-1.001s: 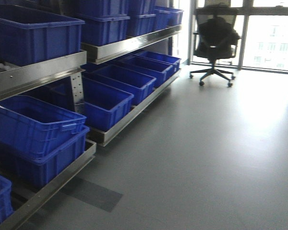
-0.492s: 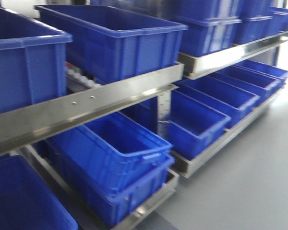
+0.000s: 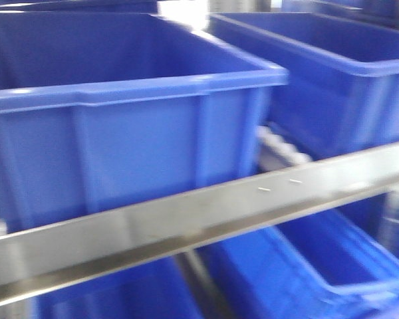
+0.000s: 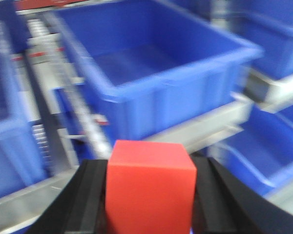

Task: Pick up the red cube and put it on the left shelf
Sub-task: 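Turn the base toward the shelving rack of blue crates, then move the right gripper over a blue crate on the shelf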

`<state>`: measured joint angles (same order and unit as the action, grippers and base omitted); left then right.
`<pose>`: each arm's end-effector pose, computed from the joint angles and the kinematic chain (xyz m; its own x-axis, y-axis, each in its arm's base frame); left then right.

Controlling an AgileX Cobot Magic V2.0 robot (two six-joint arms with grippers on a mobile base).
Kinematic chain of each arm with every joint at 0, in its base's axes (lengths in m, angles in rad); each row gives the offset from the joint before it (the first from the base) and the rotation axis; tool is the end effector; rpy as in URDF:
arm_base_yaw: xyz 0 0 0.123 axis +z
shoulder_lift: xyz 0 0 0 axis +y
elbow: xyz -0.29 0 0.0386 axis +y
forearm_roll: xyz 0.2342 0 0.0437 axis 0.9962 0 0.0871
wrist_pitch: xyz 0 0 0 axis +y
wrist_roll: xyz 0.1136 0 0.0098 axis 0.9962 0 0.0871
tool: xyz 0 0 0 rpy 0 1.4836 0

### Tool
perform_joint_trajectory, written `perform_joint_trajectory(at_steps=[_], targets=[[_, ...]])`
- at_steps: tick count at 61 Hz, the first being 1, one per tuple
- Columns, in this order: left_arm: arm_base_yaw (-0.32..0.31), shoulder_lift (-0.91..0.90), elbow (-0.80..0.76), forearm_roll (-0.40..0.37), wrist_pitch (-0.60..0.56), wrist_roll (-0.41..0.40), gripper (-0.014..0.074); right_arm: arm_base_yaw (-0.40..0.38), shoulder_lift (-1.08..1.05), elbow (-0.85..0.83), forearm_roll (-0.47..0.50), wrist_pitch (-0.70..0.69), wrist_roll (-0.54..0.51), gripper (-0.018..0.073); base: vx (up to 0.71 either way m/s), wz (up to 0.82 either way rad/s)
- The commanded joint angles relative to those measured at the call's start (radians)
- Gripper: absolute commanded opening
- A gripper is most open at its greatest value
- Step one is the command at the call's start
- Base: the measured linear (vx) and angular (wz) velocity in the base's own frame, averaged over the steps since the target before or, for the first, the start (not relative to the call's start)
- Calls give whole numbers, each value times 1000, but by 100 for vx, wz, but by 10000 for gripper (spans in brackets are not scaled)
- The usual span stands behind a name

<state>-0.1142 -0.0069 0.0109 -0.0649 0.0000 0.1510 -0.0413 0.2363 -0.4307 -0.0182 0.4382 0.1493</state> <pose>0.0574 -0.0066 0.2117 0.0921 0.0760 -0.9928 0.1064 0.9906 0.0857 0.0610 -0.0034 0.2986 -0.1479 0.1387 -0.9792 0.0691 0.9892 0.1296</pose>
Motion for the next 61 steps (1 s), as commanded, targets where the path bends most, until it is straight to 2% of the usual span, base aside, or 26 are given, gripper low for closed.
perform_joint_trajectory(at_steps=[1,32,61], targets=[[-6,8,22,-2,-84,2,106,-7,12,-28,-8,-91,-2,57,14,80],[-6,8,22,-2,-84,2,106,-7,12,-28,-8,-91,-2,57,4,55],[-6,8,22,-2,-84,2,106,-7,12,-28,-8,-91,-2,57,0,7]])
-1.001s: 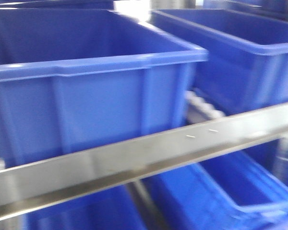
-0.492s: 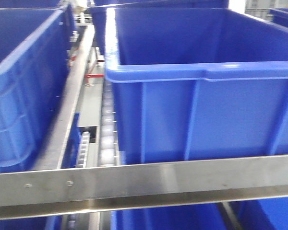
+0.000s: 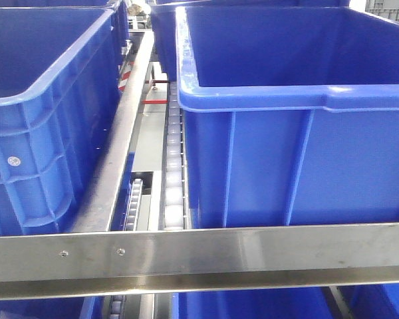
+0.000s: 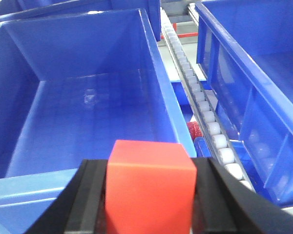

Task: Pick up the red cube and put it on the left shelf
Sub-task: 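Move the right gripper over a blue crate on the shelf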

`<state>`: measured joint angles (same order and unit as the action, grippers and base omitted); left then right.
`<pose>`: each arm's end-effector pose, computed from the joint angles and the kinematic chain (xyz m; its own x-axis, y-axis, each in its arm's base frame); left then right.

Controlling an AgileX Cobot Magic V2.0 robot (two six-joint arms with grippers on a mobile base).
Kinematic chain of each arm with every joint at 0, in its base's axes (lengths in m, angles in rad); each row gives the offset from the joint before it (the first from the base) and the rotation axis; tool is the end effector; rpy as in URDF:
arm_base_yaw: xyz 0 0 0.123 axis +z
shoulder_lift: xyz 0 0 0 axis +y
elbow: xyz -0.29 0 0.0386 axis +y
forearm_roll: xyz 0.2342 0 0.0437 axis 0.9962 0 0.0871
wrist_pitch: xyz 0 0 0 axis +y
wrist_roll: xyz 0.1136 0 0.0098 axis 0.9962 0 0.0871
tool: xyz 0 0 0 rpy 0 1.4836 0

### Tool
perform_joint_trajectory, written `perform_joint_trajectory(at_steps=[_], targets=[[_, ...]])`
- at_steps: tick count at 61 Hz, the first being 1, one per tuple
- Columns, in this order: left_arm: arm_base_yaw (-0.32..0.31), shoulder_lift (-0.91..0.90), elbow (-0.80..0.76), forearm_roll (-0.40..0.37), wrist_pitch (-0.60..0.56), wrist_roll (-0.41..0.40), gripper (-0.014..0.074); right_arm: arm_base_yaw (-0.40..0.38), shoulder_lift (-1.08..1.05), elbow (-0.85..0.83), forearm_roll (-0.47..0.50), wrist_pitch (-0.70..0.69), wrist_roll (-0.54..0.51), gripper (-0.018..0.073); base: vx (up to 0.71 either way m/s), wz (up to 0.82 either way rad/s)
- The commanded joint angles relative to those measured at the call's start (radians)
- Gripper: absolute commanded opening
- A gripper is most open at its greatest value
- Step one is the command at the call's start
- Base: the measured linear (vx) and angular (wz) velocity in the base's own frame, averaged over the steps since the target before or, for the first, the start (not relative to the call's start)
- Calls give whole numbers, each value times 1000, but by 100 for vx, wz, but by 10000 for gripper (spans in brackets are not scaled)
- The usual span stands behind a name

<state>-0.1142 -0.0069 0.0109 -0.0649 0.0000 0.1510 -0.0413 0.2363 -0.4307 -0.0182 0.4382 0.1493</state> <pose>0.0574 -0.0066 0.2117 0.0921 0.0760 -0.9928 0.1064 0.9906 0.0857 0.0610 -0.0034 0.2986 -0.1479 0.1387 -0.9792 0.0691 0.9892 0.1296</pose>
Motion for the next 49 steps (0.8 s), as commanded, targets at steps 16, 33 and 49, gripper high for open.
perform_joint_trajectory(at_steps=[16,33,49], targets=[[-6,8,22,-2,-84,2,106,-7,12,-28,-8,-91,-2,57,0,0],[-6,8,22,-2,-84,2,106,-7,12,-28,-8,-91,-2,57,0,0],[-6,8,22,-2,-84,2,106,-7,12,-28,-8,-91,-2,57,0,0]])
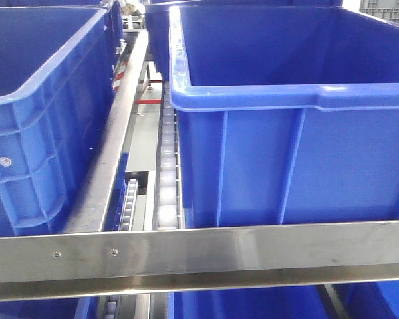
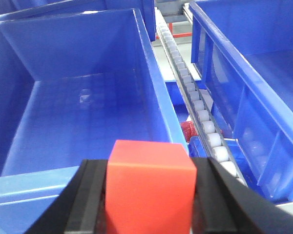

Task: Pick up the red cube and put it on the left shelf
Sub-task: 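Move the right gripper over a blue crate on the shelf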

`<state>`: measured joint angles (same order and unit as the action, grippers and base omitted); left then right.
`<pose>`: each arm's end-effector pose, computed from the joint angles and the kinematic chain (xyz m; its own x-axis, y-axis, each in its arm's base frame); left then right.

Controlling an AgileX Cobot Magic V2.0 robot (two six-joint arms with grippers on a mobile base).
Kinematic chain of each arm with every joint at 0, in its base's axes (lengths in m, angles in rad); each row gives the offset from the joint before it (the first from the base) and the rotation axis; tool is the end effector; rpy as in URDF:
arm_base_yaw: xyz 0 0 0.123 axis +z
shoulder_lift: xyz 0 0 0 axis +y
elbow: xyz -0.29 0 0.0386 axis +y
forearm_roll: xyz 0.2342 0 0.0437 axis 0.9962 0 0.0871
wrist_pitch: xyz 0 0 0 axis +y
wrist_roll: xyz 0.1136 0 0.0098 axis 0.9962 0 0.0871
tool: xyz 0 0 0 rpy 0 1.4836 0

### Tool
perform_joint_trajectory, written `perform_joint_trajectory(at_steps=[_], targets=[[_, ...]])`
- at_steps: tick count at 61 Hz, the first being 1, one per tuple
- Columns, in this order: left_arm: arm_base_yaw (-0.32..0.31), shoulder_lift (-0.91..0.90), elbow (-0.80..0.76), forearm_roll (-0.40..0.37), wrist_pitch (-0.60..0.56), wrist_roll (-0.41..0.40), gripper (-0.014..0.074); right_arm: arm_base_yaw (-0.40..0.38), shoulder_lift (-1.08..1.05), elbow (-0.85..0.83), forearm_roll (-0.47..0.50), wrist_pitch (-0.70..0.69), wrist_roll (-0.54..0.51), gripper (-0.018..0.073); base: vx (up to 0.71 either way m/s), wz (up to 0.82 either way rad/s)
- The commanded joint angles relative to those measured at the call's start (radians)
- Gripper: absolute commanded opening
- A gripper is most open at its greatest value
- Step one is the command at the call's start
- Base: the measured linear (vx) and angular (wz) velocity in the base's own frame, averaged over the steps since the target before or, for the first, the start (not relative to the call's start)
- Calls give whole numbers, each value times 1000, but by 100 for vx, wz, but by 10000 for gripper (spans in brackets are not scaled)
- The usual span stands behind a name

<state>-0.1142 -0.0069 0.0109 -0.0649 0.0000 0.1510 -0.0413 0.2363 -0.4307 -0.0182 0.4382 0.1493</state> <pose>0.0574 -0.0066 0.2117 0.0921 0.0760 -0.9928 0.1064 0.9906 0.0857 0.0610 -0.0034 0.2986 -0.1479 0.1387 -0.9792 0.0691 0.9892 0.1296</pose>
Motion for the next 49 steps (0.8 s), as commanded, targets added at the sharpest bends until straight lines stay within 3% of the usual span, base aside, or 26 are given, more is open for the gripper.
perform_joint_trajectory(at_steps=[1,25,39,49], targets=[[-6,8,22,-2,-84,2,106,-6,12,-28,-8,-91,-2,57,0,0],[-6,8,22,-2,-84,2,106,34,139,-28,-6,-229,-2,57,0,0],[-6,8,22,-2,-84,2,106,43,519,-140,-5,-368,-2,57,1,-5],[-6,8,22,-2,-84,2,106,156,791,-352,-8,-438,-3,57,0,0]])
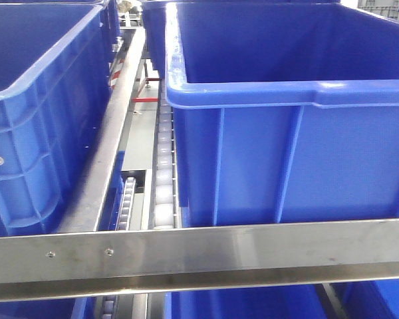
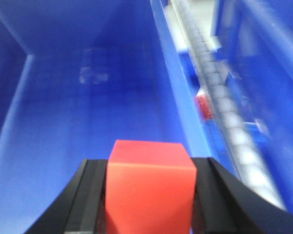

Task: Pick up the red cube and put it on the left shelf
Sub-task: 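Move the right gripper over a blue crate on the shelf, then open the right gripper to drop the red cube into the crate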

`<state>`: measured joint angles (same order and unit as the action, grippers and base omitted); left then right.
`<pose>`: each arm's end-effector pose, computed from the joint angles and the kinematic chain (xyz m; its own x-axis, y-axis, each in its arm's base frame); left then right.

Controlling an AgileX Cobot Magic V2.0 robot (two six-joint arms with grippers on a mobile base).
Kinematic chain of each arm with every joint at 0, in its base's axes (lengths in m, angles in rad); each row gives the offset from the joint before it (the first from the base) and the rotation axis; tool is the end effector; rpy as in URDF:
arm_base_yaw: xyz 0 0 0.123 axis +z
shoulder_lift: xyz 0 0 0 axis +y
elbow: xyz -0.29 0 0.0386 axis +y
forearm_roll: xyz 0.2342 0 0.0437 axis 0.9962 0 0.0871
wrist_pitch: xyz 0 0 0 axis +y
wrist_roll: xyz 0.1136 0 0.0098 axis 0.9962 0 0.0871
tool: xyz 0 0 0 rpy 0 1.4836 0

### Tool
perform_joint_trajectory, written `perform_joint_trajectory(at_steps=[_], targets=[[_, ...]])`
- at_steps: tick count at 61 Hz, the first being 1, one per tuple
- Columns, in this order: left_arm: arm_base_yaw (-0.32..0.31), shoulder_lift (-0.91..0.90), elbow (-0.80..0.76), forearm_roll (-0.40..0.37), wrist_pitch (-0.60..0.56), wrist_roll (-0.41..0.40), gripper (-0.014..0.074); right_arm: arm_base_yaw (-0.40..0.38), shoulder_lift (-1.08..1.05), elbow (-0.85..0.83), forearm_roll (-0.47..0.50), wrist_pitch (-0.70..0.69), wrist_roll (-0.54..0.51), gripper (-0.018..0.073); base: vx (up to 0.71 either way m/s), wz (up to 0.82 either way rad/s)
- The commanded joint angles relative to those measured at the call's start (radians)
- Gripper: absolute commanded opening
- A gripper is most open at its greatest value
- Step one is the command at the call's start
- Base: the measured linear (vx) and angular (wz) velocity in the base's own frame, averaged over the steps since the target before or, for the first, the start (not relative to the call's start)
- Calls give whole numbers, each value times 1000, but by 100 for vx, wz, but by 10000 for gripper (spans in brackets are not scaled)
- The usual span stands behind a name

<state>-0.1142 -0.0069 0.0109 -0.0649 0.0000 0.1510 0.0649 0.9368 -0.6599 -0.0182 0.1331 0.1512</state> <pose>0.0574 -0.0066 0.2117 0.0921 0.0760 -0.9928 0.1064 0.9906 0.0857 0.2042 0.0130 0.3212 -0.3220 0.1121 -0.9401 -0.0200 0.9919 0.1252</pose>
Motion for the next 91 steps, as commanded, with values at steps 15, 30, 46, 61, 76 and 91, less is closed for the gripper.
perform_joint_trajectory(at_steps=[15,30,46,61,76,91], targets=[[-6,8,22,-2,-84,2,106,198,415,-443,-74,-108,-21,312,0,0],[-6,8,22,-2,-84,2,106,206,513,-531,-74,0,-21,587,0,0],[-6,8,22,-2,-84,2,106,205,362,-433,-75,86,-21,158,0,0],[-6,8,22,-2,-84,2,106,181,-4,-108,-82,-15,-21,57,0,0],[-6,8,22,-2,-84,2,106,123,-535,269,-82,40,-21,57,-1,-6],[-6,8,22,-2,-84,2,106,74,-855,378,-82,138,-21,57,0,-1]])
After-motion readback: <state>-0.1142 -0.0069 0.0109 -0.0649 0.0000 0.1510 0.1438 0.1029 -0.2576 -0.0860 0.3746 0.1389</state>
